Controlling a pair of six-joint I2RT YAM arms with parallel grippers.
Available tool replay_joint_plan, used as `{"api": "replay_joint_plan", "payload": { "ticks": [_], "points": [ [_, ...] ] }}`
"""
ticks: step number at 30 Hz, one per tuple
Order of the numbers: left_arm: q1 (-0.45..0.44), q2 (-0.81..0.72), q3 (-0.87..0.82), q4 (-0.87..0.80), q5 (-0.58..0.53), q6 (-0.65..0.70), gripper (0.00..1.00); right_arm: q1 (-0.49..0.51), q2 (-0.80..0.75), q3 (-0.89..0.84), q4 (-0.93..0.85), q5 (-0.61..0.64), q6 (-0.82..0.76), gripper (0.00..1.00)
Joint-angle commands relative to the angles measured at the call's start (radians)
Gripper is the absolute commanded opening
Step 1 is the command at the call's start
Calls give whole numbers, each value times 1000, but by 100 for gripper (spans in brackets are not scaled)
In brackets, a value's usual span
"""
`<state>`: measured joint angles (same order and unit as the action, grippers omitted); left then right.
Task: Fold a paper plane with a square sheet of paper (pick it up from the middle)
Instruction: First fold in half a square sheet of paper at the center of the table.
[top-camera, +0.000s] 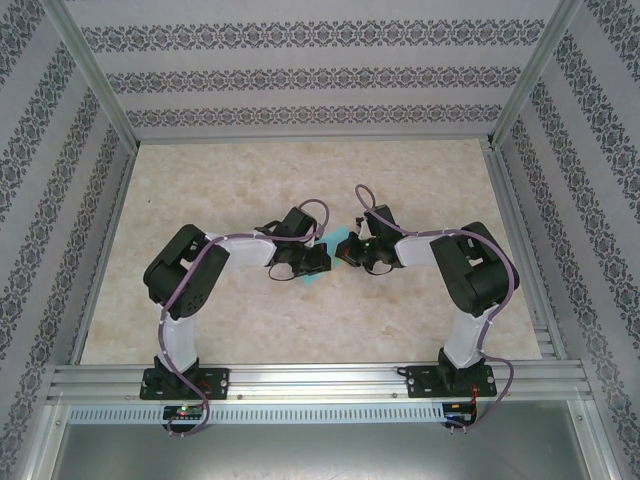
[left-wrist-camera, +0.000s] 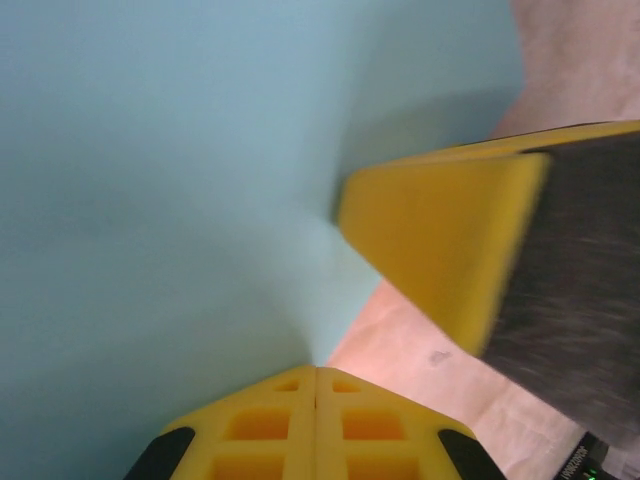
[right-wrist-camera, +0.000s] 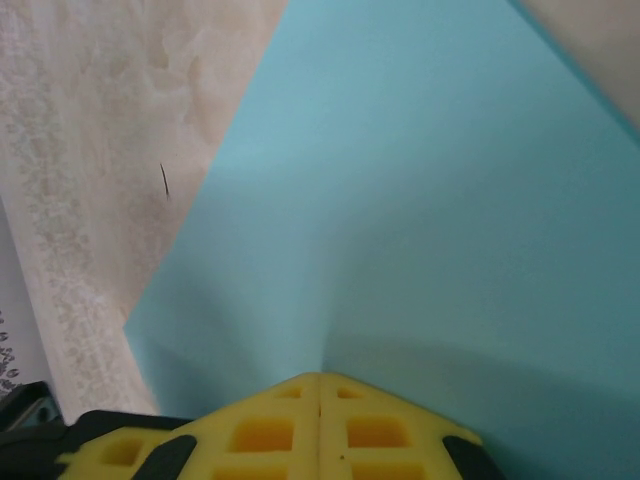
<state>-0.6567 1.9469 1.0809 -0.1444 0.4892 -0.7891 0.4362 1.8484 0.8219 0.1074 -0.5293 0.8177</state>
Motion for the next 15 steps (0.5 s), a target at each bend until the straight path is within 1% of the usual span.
{"api": "replay_joint_plan", "payload": {
  "ticks": [1,5,9,15],
  "points": [
    [-5,22,19,0,-10,31,1,2,58,-30,-70,51,-5,0],
    [-5,28,-1,-14,-12,40,0,3,61,-27,-82,59,-10,0],
    [-3,1,-62,-34,-20,56,0,1,66,-20,-113,76,-21,0],
    [23,-51,-224,48,36,24,0,-5,85,-14,-167,89,-48,0]
  ]
}}
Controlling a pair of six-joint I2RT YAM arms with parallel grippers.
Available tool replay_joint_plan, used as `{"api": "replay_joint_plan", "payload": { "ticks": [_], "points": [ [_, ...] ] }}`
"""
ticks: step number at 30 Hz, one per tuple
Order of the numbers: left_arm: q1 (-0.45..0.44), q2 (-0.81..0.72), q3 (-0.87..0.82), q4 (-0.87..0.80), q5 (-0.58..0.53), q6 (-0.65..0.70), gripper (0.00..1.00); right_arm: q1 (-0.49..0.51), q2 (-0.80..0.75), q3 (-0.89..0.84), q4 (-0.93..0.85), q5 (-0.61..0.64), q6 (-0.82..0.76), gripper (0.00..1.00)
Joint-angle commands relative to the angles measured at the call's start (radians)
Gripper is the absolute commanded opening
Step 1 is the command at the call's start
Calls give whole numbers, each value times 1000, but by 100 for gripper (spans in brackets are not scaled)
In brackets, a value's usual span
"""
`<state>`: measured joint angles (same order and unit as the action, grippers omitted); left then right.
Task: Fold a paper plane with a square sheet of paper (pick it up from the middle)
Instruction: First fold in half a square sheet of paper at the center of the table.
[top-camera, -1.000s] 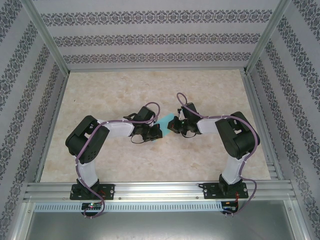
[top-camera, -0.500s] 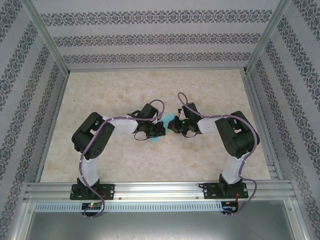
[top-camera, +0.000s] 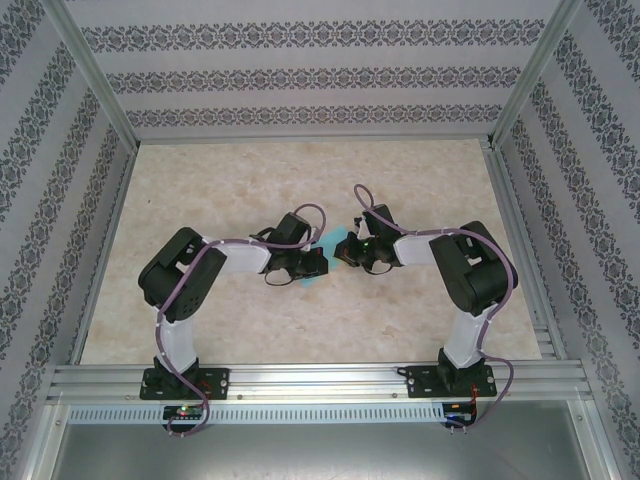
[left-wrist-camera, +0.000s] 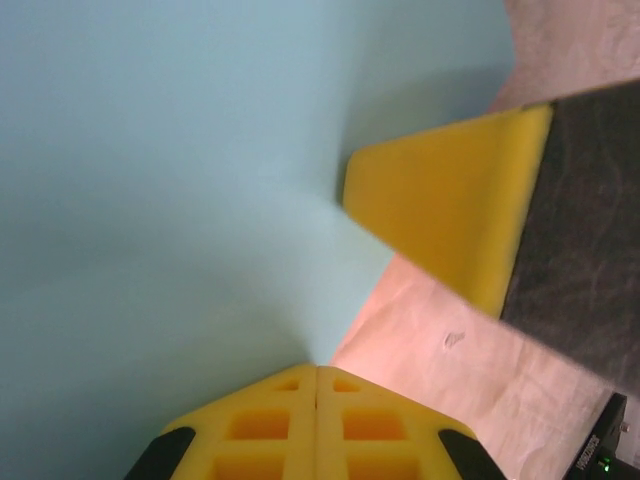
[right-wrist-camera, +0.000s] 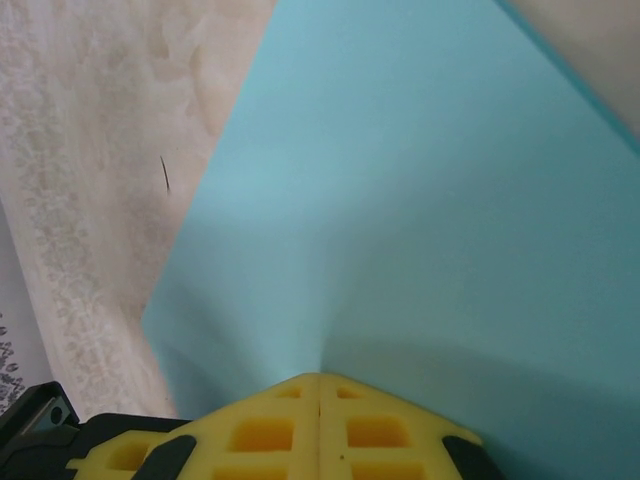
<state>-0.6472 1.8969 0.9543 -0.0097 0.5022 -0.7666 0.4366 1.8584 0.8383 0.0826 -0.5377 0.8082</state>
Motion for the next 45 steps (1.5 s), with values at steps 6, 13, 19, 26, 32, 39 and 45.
{"api": "replay_joint_plan", "payload": {
  "ticks": [6,13,19,26,32,39,45],
  "points": [
    [24,-55,-215,-61,25,-7,0,-9,82,-28,-171,111,-49,0],
    [31,-112,-287,-105,-5,13,0,-14,97,-19,-205,133,-63,0],
    [49,-157,-355,-99,-18,2,0,-18,101,-20,-216,140,-75,0],
    [56,-243,-398,-131,-30,-9,0,-22,77,-4,-221,126,-95,0],
    [104,-376,-240,-256,-30,3,4,2,-18,126,-279,106,-147,0],
    [258,-440,-122,-358,-94,17,23,141,-47,310,-417,210,-185,0],
    [390,-440,-107,-389,-179,-31,43,270,55,430,-510,321,-153,0]
  ]
}}
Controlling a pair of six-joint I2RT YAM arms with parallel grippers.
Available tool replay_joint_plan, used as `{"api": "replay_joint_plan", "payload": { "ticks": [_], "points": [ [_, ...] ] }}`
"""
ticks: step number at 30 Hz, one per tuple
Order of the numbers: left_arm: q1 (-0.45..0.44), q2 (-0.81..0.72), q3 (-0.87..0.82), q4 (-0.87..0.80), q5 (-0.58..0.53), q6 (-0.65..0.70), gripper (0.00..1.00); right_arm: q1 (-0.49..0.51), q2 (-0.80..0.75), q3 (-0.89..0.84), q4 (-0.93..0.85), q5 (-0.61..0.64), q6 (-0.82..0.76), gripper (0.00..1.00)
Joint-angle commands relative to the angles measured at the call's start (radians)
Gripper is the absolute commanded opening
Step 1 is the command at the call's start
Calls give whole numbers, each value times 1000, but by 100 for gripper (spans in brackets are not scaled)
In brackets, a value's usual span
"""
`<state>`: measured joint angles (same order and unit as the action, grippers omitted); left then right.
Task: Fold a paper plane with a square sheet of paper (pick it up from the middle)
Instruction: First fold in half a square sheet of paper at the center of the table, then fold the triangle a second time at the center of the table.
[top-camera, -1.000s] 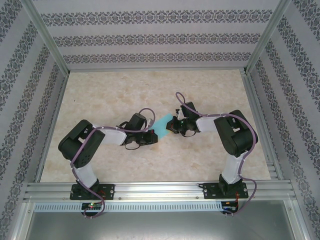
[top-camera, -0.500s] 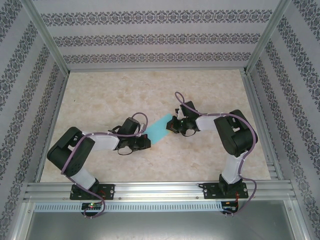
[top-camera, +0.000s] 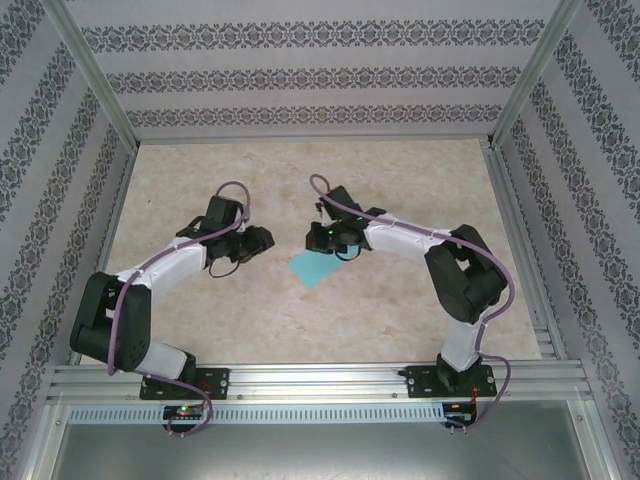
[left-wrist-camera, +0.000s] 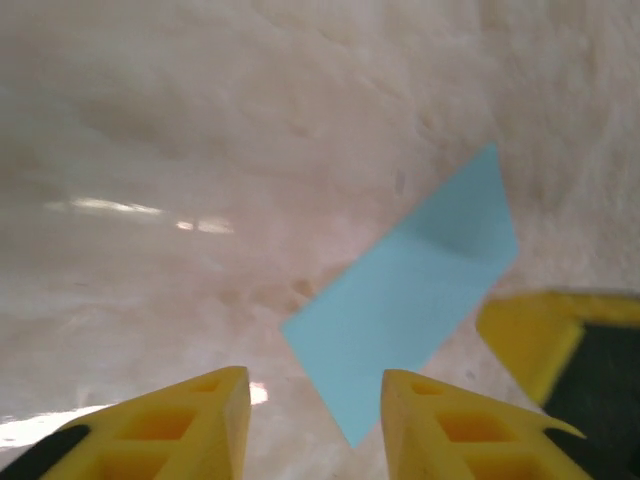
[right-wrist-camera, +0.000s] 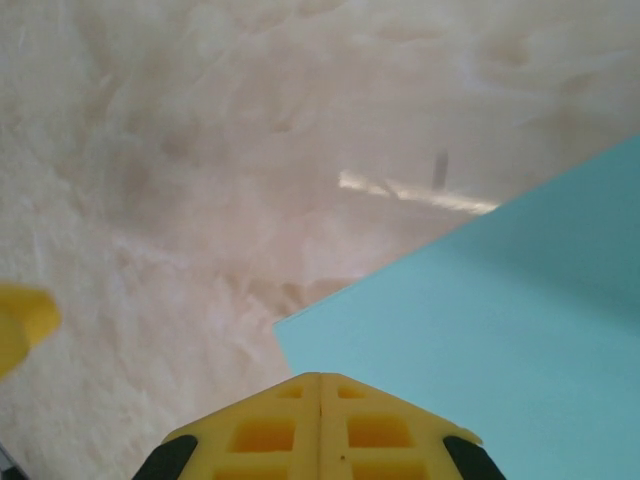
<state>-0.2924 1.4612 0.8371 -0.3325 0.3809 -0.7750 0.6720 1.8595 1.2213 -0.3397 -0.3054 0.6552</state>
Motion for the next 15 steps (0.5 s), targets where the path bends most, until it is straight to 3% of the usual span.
{"api": "replay_joint_plan", "payload": {
  "ticks": [1,5,15],
  "points": [
    [49,-4,14,-68,-67,-27,48,50,78,72,-107,102,2,0],
    [87,-1,21,-85,-80,-27,57,97,151,165,-189,160,3,1],
    [106,15,15,-104,-83,-5,62,121,258,273,-245,157,-32,2]
  ]
}}
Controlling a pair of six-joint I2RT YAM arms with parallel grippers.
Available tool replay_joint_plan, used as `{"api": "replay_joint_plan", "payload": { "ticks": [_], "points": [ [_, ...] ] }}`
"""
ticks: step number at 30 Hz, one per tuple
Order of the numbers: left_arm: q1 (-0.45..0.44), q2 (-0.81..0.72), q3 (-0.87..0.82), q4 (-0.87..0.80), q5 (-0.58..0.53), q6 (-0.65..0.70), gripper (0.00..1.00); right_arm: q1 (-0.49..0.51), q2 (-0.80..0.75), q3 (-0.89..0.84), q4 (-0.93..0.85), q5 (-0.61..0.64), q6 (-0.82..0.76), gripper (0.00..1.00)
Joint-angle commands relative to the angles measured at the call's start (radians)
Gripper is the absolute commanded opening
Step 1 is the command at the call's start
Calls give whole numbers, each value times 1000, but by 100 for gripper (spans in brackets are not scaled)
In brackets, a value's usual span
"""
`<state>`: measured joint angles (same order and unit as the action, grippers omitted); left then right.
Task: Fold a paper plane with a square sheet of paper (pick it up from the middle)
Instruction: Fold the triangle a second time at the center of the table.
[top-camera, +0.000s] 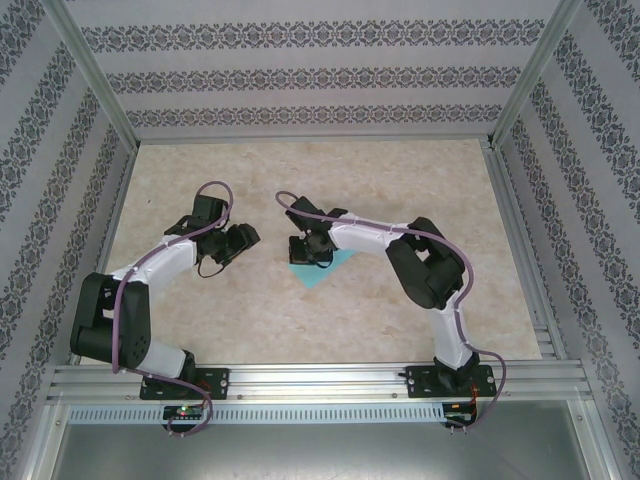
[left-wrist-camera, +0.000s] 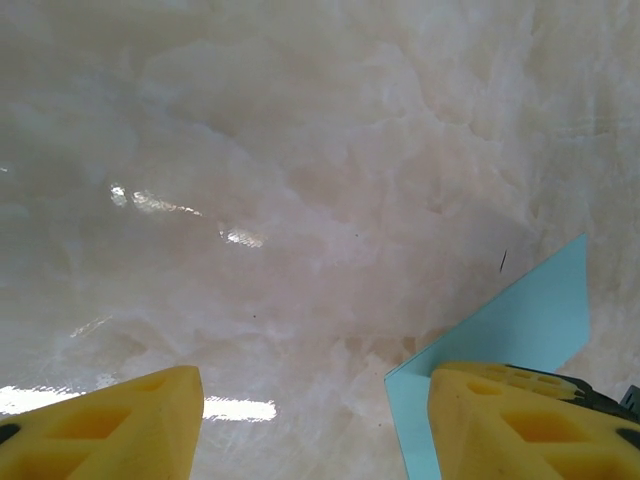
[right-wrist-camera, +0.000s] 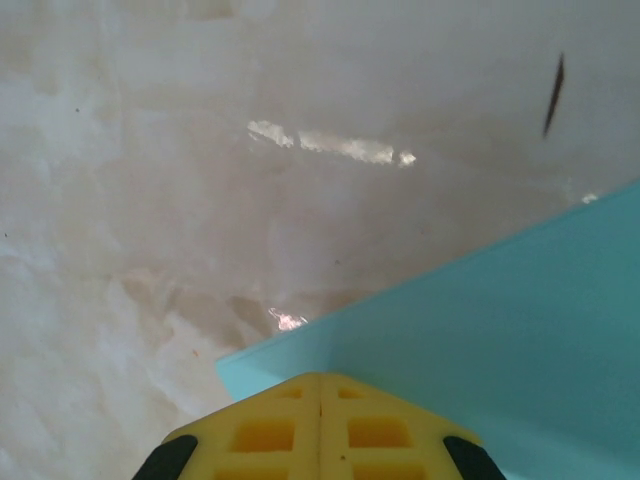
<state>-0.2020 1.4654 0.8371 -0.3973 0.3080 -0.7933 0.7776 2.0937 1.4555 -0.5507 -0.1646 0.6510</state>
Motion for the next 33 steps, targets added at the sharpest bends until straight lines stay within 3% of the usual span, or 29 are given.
{"api": "replay_joint_plan", "payload": {
  "ticks": [1,7,11,15,18,22,25,33],
  "points": [
    [15,12,14,-47,-10,20,62,20,30,41,-39,11,-36,2],
    [15,13,-24,-40,16,30,62,38,22,-22,-76,-44,-90,2],
    [14,27,-10,-38,47,53,61,64,-38,-109,-141,-123,-273,1],
    [11,37,-3,-30,65,64,61,36,-133,-187,-212,-71,-397,1],
    [5,47,5,-28,71,66,61,-12,-234,-204,-171,-16,-336,7],
    [-14,70,22,-23,92,65,61,-51,-300,-222,-62,38,-140,31],
    [-36,86,32,-21,98,61,61,-50,-274,-215,-55,101,-69,38],
    [-112,111,37,17,125,10,62,-64,-141,-106,-64,125,-22,40]
  ]
}}
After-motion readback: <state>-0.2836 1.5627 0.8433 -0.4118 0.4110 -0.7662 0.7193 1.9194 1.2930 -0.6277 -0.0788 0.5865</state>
